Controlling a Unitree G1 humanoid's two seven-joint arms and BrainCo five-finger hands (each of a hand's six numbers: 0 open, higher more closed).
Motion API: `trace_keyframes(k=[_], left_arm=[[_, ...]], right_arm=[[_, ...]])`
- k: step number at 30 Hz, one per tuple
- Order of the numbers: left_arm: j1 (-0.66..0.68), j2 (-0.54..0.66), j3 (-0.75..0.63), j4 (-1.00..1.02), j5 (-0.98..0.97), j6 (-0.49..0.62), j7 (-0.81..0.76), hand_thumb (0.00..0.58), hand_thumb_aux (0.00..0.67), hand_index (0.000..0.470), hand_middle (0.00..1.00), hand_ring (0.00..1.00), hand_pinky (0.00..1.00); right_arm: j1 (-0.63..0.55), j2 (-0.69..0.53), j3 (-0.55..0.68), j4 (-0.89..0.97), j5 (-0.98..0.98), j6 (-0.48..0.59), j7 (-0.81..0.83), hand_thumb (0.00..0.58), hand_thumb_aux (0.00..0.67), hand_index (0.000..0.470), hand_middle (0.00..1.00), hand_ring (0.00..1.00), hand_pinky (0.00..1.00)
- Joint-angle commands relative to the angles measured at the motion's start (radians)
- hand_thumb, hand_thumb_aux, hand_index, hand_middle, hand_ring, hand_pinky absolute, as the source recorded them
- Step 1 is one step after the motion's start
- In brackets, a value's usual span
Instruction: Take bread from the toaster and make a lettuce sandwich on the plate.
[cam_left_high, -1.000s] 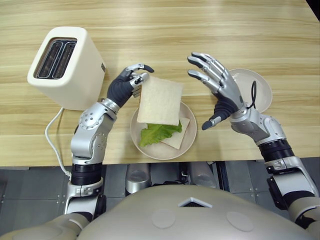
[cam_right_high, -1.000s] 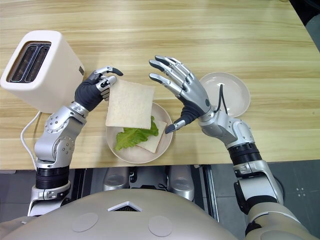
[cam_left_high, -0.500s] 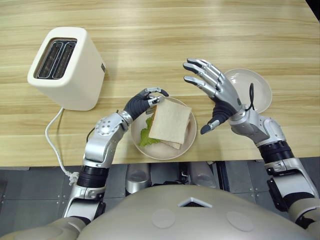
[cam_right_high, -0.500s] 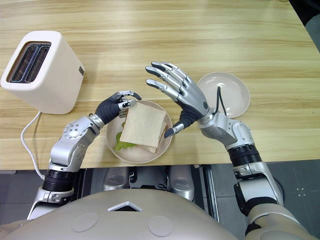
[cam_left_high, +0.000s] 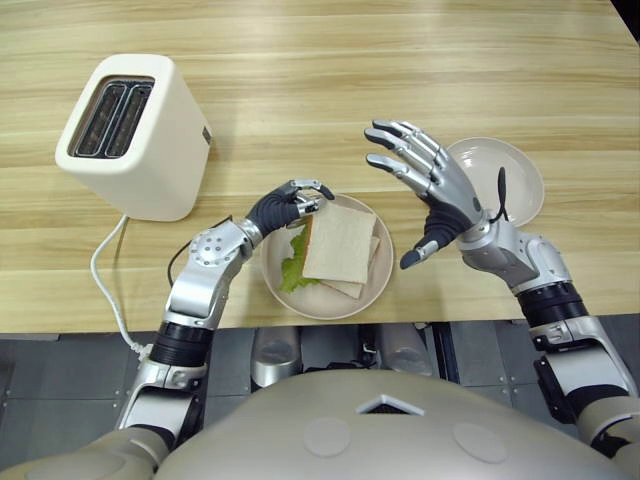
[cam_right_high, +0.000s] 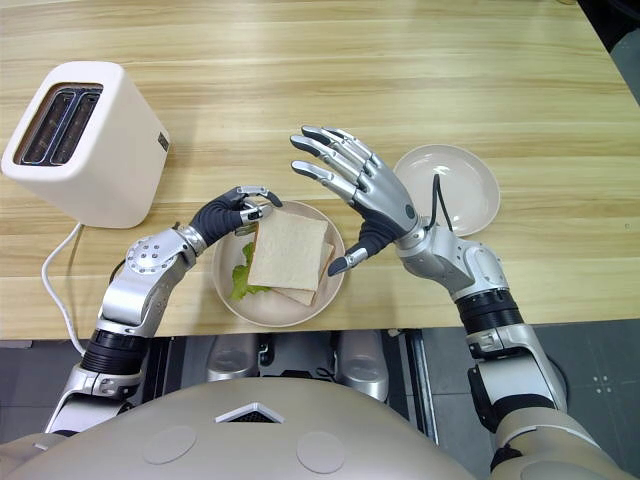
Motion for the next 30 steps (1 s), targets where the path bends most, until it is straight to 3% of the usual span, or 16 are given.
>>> trace_keyframes(k=[1,2,3,13,23,30], left_arm=[[-0.005,0.011,-0.025,0.040,0.054,-0.024,0.003,0.580,0.670,0.460,1.00,1.00,1.00],[-0.005,0.011,-0.029,0.046,0.065,-0.029,0.005,0.271,0.181,0.124,1.00,1.00,1.00],[-0.006,0.011,-0.030,0.055,0.078,-0.037,0.011,0.000,0.000,0.000,1.00,1.00,1.00],[-0.022,0.005,-0.012,0.087,0.108,-0.065,0.026,0.000,0.000,0.000,1.00,1.00,1.00],[-0.038,0.000,0.006,0.083,0.109,-0.068,0.036,0.000,0.000,0.000,1.00,1.00,1.00],[-0.057,-0.011,0.048,0.052,0.089,-0.085,0.062,0.000,0.000,0.000,1.00,1.00,1.00]], right_arm=[[0.005,-0.003,-0.006,0.010,-0.004,-0.003,0.013,0.000,0.000,0.000,0.00,0.00,0.00],[0.005,-0.003,-0.005,0.010,-0.005,-0.002,0.013,0.000,0.000,0.000,0.00,0.00,0.00],[0.004,-0.004,-0.002,0.011,-0.009,-0.001,0.016,0.000,0.000,0.000,0.00,0.00,0.00],[-0.033,-0.104,0.190,0.078,-0.242,-0.007,0.122,0.000,0.000,0.000,0.00,0.00,0.00],[-0.041,-0.130,0.330,0.142,-0.164,-0.014,0.387,0.000,0.000,0.000,0.00,0.00,0.00],[-0.048,-0.125,0.335,0.146,-0.170,0.014,0.411,0.000,0.000,0.000,0.00,0.00,0.00]])
